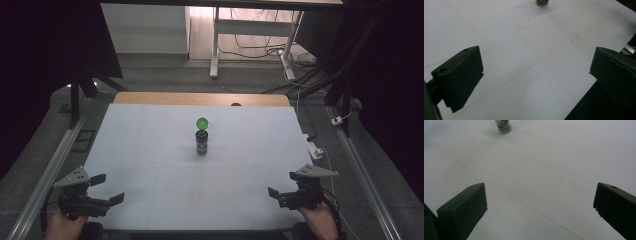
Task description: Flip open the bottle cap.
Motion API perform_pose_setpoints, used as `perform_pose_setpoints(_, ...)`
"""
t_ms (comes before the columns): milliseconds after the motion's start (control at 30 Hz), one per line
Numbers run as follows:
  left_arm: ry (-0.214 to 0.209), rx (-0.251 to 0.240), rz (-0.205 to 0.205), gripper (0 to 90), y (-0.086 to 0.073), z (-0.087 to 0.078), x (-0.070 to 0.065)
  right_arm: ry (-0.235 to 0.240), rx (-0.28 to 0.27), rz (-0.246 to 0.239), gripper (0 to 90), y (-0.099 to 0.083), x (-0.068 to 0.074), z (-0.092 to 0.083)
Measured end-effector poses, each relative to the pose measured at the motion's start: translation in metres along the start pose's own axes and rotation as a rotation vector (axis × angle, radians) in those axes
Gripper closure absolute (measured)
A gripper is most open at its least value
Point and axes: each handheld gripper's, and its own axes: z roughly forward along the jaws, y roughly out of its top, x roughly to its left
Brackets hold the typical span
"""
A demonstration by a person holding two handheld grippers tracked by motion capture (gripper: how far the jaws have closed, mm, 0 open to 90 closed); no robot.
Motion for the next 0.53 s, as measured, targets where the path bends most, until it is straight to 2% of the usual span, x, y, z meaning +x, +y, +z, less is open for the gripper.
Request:
perform_pose_setpoints(133,0.018,0.001,-0.019,0.0,-0.008,-0.005,0.003,-0.025,0.012,0.010,0.0,-0.008,-0.004,-0.008)
perform_pose_setpoints(300,0.054,0.025,-0.029,0.0,-0.015,-0.009,0.005,-0.047,0.043,0.023,0.0,-0.017,-0.005,-0.013)
perform_pose_setpoints(533,0.069,0.044,-0.041,0.0,-0.016,-0.009,0.006,-0.070,0.059,0.035,0.0,-0.020,-0.006,-0.016)
